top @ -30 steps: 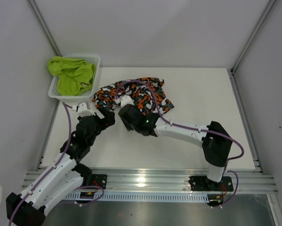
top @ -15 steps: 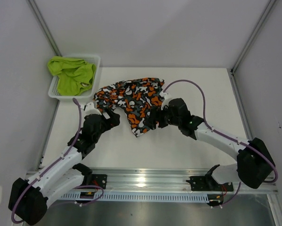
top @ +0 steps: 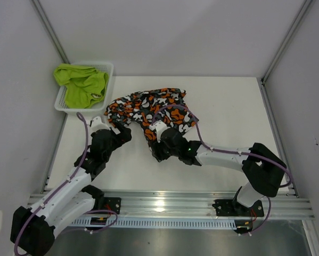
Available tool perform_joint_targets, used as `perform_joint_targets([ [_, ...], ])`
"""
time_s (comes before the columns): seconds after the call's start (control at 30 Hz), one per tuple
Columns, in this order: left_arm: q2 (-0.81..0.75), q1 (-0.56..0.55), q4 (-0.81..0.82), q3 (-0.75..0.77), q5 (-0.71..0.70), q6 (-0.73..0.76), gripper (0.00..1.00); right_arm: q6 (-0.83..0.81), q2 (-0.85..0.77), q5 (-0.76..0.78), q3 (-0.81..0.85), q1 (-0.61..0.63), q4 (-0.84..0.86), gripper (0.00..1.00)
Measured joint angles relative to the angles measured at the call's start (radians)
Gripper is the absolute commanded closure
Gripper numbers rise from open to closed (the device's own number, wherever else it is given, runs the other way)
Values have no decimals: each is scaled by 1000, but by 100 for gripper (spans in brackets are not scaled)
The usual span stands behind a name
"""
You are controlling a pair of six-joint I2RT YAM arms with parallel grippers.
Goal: Fold and stack the shorts
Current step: Flatten the shorts out
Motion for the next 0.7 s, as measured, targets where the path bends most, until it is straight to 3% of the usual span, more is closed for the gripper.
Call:
perform_joint_targets([
  [0.33,-188,178,-41,-95,-4,-81,1,-98,212,238,174,74,-76,46],
  [0.6,-197,209,-46,-143,35,-97,1,-136,358,317,291,89,-135,47],
  [0.63,-197,213,-45,-143,39,-97,1,-137,367,324,296,89,-140,49],
  [0.7,-197,222,-45,-143,47,-97,1,-136,391,346,314,89,-145,63],
])
